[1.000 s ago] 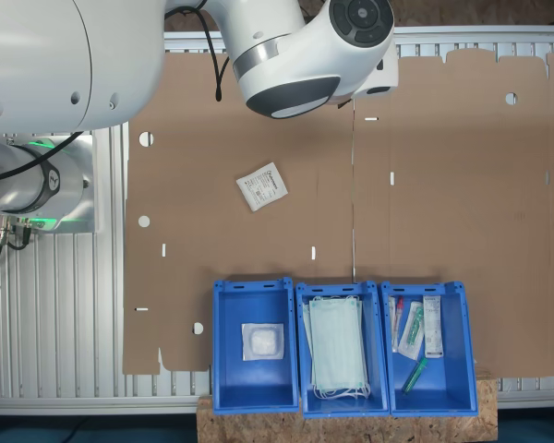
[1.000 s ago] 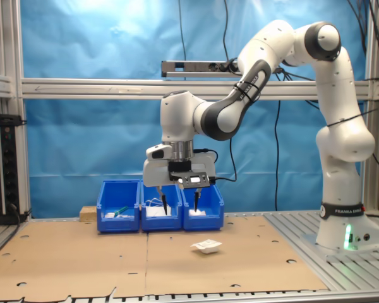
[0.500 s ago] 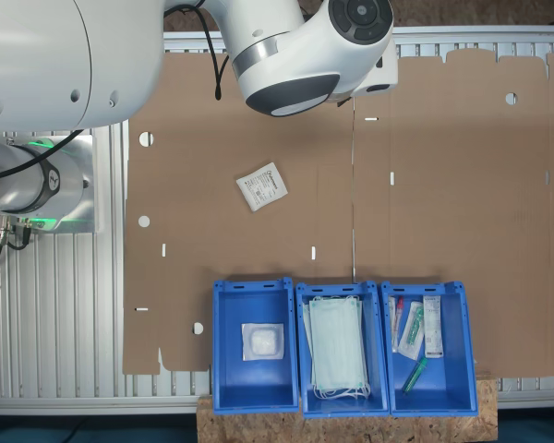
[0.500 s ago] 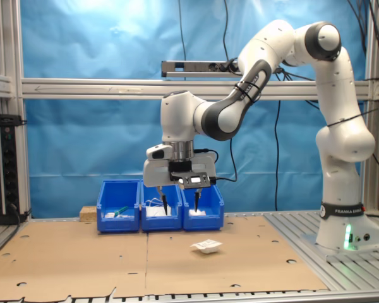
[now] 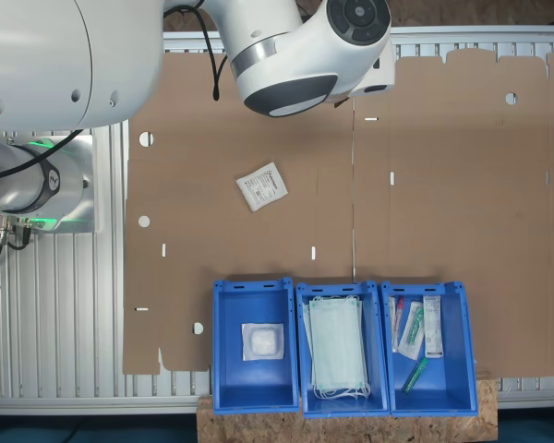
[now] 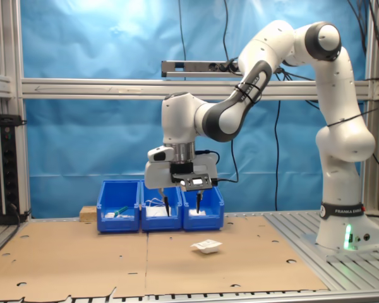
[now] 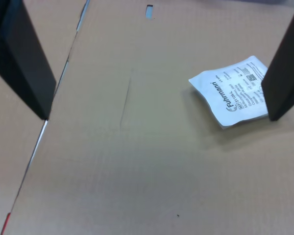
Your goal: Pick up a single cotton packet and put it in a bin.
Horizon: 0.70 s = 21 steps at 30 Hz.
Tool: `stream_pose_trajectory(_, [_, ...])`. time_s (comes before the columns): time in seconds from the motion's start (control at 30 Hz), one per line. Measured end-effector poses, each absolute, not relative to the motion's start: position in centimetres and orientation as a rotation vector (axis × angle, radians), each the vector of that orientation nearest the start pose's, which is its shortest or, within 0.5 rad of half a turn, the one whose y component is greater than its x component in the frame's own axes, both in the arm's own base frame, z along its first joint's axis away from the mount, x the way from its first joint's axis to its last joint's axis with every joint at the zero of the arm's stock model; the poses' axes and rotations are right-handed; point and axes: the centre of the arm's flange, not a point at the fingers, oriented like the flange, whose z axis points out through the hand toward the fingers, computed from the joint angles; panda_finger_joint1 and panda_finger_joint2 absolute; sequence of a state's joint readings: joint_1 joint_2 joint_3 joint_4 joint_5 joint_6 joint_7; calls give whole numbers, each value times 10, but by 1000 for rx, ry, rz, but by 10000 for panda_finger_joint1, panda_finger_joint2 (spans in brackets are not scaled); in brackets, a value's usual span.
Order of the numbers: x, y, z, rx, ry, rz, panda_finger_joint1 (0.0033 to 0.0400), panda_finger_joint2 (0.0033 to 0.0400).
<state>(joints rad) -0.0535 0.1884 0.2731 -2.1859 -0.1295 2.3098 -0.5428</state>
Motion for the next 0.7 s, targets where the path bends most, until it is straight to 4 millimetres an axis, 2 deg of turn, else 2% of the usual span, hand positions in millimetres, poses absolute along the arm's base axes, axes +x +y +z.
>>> stream_pose_trajectory(0.43, [519, 113, 283, -2853, -1359, 168, 400, 400])
stream_pose_trajectory(0.7, [497, 104, 275, -2809, -1439, 223, 400, 400])
